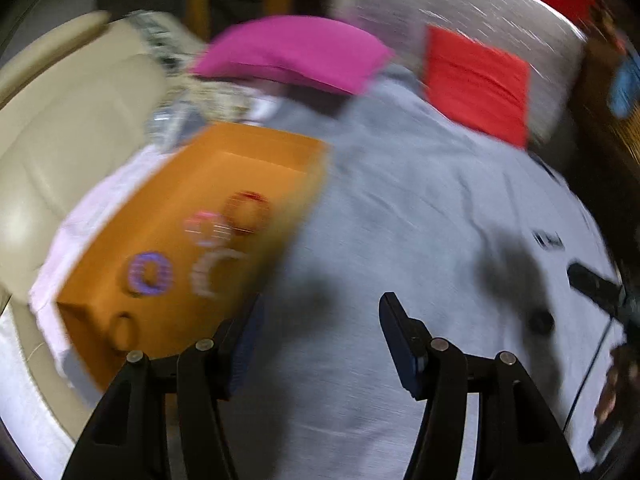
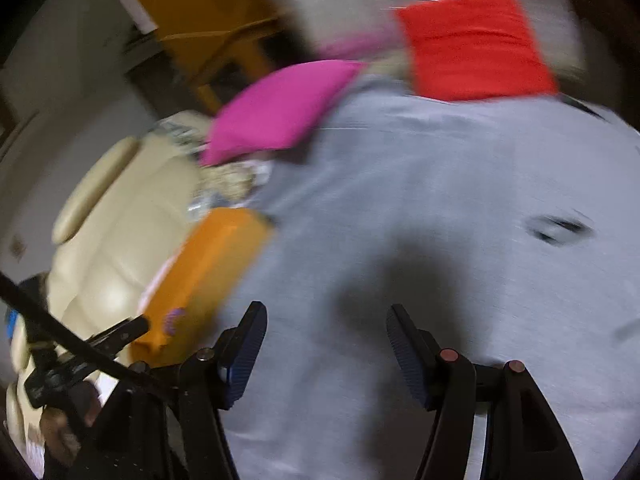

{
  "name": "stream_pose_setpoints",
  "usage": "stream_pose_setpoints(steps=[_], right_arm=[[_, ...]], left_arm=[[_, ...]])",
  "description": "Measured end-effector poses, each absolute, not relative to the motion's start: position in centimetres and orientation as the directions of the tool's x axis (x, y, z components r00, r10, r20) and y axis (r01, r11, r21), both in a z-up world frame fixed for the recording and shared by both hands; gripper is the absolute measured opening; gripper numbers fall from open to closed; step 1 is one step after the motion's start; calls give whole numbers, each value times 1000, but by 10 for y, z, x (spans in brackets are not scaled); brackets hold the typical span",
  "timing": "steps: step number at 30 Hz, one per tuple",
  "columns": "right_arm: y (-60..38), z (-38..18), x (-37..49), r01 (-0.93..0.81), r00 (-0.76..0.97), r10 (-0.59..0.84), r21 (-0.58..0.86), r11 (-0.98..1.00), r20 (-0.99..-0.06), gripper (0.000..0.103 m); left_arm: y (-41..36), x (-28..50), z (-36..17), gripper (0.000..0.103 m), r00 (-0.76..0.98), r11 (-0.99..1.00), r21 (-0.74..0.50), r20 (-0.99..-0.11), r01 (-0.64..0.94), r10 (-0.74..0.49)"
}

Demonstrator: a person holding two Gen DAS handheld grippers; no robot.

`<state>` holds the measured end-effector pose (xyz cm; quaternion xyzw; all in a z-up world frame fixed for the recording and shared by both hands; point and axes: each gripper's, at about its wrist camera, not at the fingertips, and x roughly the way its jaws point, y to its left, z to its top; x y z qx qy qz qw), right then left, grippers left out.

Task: Organize jewelry
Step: 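Move both open tools back over the black hair tie and dark ring, then grasp the black hair tie with the right tool while the left tool grasps the dark ring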

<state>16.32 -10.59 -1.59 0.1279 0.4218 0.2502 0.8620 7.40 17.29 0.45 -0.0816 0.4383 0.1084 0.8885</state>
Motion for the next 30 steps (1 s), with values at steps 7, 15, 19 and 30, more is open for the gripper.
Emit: stream_pose_setpoints(steps=[7, 15, 19, 30], right_arm=[[-219, -48, 205, -82, 591, 436, 487, 869, -679, 66], [-244, -60, 273, -17, 612, 385, 475, 880, -691, 64], [-230, -66, 298, -45, 592, 355, 409, 911, -724, 61], [-205, -73, 304, -87, 590, 303, 314, 945, -748, 10]], left_arm=[[101, 100, -24, 60, 557, 993, -24, -829, -113, 43], [86, 114, -47, 60, 529, 998, -7, -848, -62, 27], [90, 120, -59, 60, 512, 998, -19, -859, -65, 17], [76, 132, -63, 60, 509, 999, -34, -860, -30, -14]])
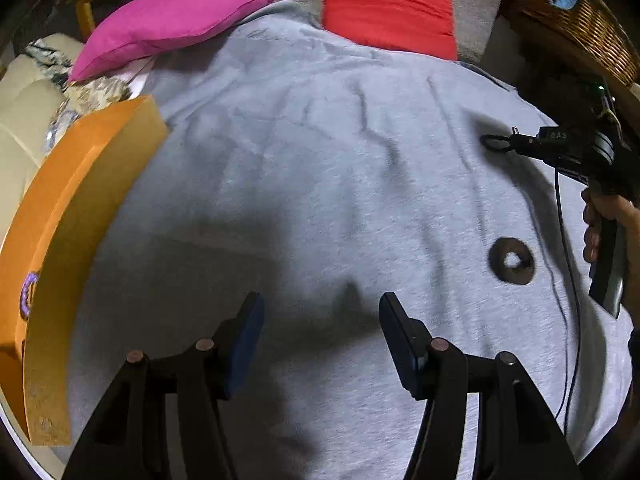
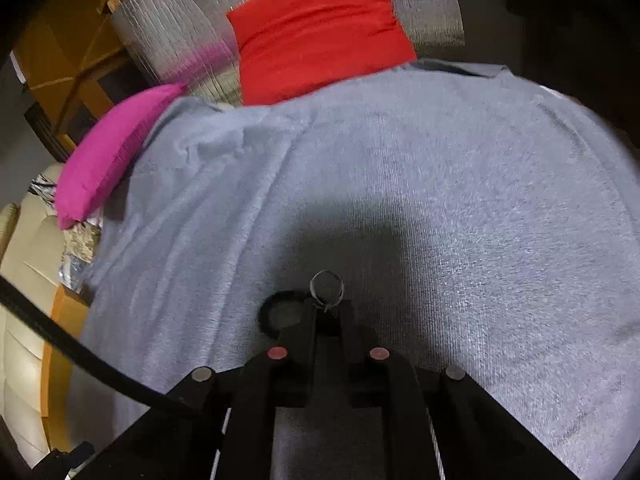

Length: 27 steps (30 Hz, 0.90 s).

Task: Organize jewelry
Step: 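Grasp the black hair tie with the right tool while the left tool grasps the dark ring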

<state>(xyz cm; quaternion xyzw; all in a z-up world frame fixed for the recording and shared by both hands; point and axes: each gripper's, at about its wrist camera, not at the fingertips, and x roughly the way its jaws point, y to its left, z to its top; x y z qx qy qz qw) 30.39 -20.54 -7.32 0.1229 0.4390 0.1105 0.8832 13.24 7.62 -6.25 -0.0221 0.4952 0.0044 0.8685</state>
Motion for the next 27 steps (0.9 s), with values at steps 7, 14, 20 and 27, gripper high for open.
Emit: stream_pose_setpoints(steps=[7, 14, 20, 27], right_arm=[[-235, -54, 242, -113, 646, 342, 358, 927, -682, 10], [-255, -44, 194, -139, 681, 389, 412, 901, -620, 10], [-259, -39, 181, -171, 694, 435, 456, 873, -573, 10], [-258, -37, 179, -192, 692, 458, 470, 862, -557, 10]], left_arm=[[19, 153, -61, 60, 491, 988, -110, -859, 105, -148], [-25, 175, -72, 60, 446, 981, -79, -882, 177, -152], [-30, 184, -81, 60, 421, 983, -87, -895, 162, -149], [-33, 184, -82, 9, 438, 986, -35, -893, 162, -103]])
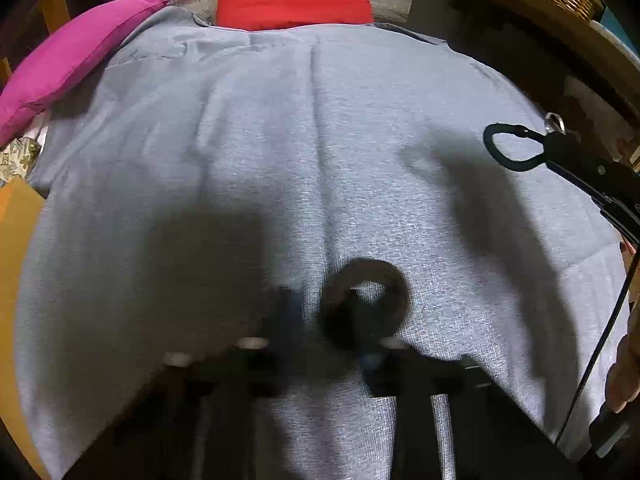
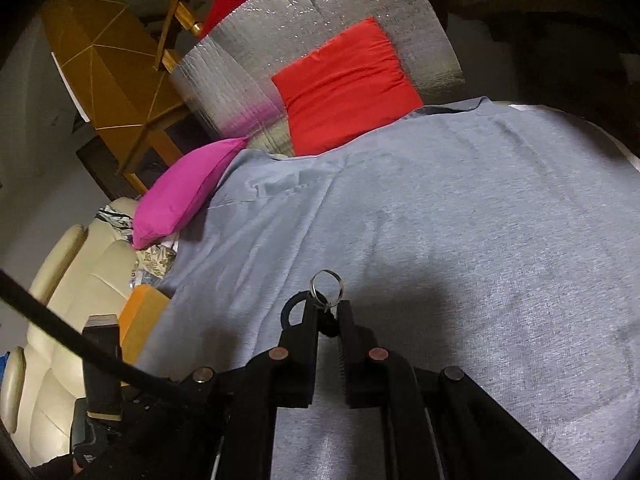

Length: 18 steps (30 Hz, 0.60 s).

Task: Organize jewelry
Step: 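Grasp the black hair tie with the right tool while the left tool grasps the dark ring, then carry the dark ring with the left tool while the right tool carries the black hair tie to the tray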

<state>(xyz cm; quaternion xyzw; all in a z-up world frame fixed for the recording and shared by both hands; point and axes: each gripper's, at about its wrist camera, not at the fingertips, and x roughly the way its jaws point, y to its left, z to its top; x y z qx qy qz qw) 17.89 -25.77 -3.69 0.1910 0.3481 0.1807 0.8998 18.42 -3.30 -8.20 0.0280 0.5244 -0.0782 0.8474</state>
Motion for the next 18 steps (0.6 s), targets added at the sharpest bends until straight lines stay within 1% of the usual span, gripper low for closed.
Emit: stream_pose_setpoints(steps=[3, 7, 13, 18], right_arm=[[-257, -35, 177, -194, 694, 460, 471, 861, -554, 10], [-251, -31, 170, -204, 691, 466, 469, 860, -553, 10], [-219, -19, 150, -254, 669, 495, 456, 853, -555, 10], [-170, 4, 129, -339, 643, 538, 427, 838, -545, 10]], left_arm=[[-22, 182, -78, 8, 435, 986, -67, -891, 150, -126], [-2, 175, -67, 8, 456, 990, -81, -881, 113, -124], [45, 141, -38, 8, 523, 997, -69, -849, 36, -77], [90, 107, -23, 8, 559, 996, -74, -828, -40, -38]])
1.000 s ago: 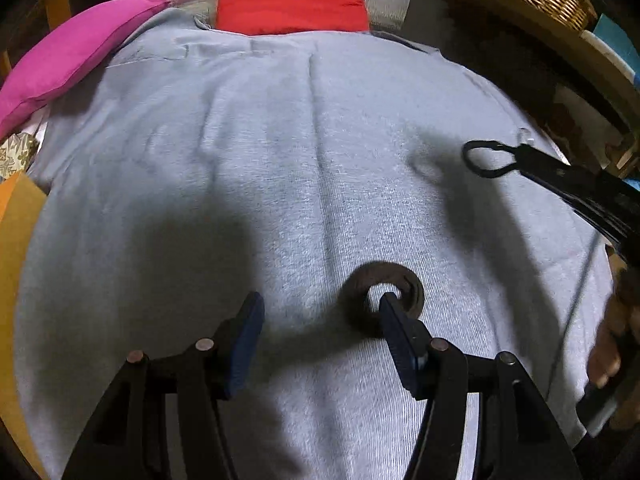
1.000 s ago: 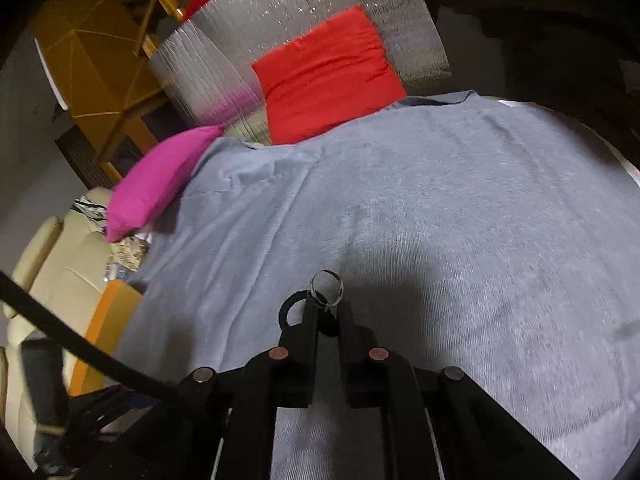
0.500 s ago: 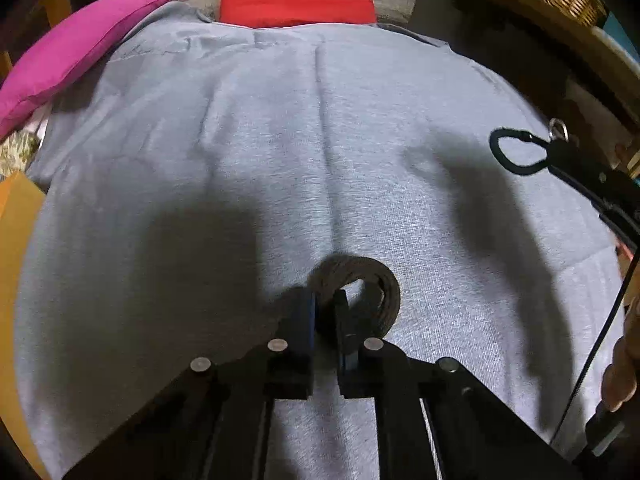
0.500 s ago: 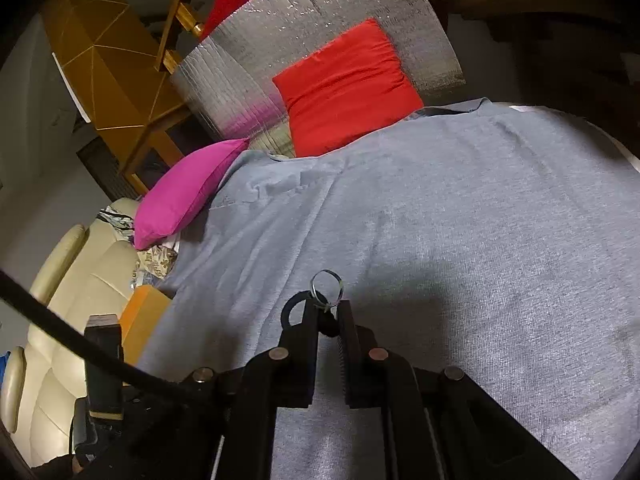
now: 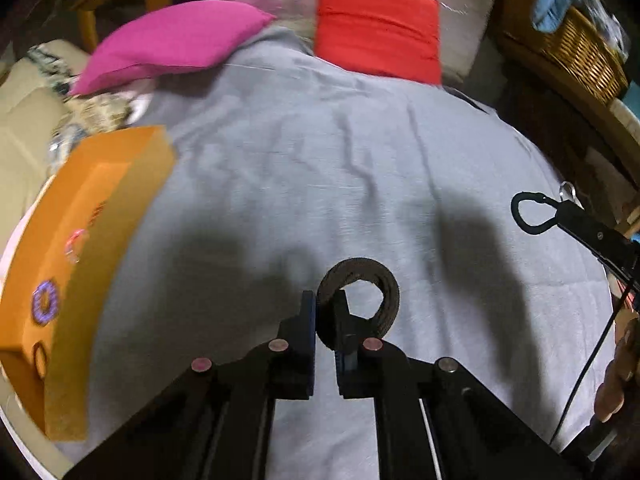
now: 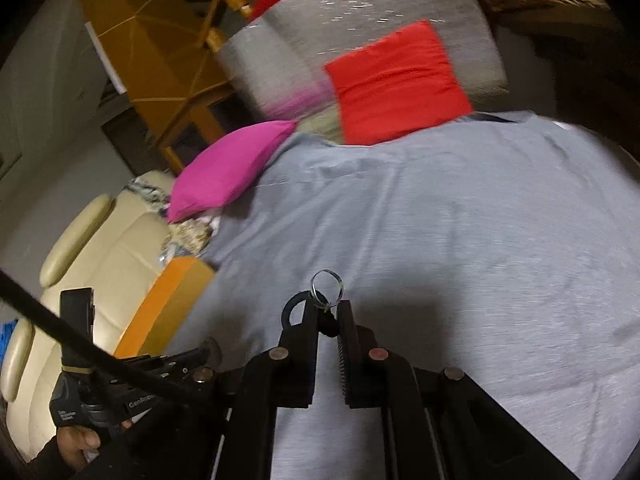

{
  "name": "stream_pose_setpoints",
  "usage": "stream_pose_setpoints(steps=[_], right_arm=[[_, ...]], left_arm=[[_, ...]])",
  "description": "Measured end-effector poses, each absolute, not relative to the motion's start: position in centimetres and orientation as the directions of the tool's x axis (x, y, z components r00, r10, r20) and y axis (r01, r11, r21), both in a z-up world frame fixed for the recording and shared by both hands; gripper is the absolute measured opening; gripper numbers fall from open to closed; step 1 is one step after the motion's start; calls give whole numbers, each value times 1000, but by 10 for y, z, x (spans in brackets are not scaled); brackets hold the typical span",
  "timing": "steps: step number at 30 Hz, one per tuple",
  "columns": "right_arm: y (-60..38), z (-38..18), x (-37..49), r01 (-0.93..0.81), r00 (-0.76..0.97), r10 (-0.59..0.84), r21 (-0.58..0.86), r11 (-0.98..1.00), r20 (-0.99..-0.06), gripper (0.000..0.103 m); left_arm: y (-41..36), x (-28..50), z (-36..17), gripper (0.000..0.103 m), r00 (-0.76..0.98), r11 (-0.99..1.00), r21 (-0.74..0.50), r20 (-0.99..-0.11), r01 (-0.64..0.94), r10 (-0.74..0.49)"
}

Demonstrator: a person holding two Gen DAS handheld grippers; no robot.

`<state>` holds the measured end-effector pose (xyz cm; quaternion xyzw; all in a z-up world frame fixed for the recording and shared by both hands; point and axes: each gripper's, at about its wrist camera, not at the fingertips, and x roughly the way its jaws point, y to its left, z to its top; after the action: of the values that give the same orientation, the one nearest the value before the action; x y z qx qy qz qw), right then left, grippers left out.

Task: Organize jewelry
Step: 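Carry the dark ring with the left tool while the right tool carries the black hair tie to the tray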

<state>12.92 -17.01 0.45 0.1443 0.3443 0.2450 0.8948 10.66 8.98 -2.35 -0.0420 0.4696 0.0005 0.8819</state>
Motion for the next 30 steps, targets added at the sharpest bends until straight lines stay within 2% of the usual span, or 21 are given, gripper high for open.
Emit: stream_pose_setpoints(steps=[15, 30], right_arm=[[-21, 36, 86, -554, 520, 641, 348, 756, -565, 10], [87, 47, 82, -667, 418, 702, 330, 668, -577, 10]], left_arm=[[214, 31, 7, 8, 624, 965, -94, -777, -243, 81], [302, 3, 24, 8, 629, 912, -110, -756, -395, 181]])
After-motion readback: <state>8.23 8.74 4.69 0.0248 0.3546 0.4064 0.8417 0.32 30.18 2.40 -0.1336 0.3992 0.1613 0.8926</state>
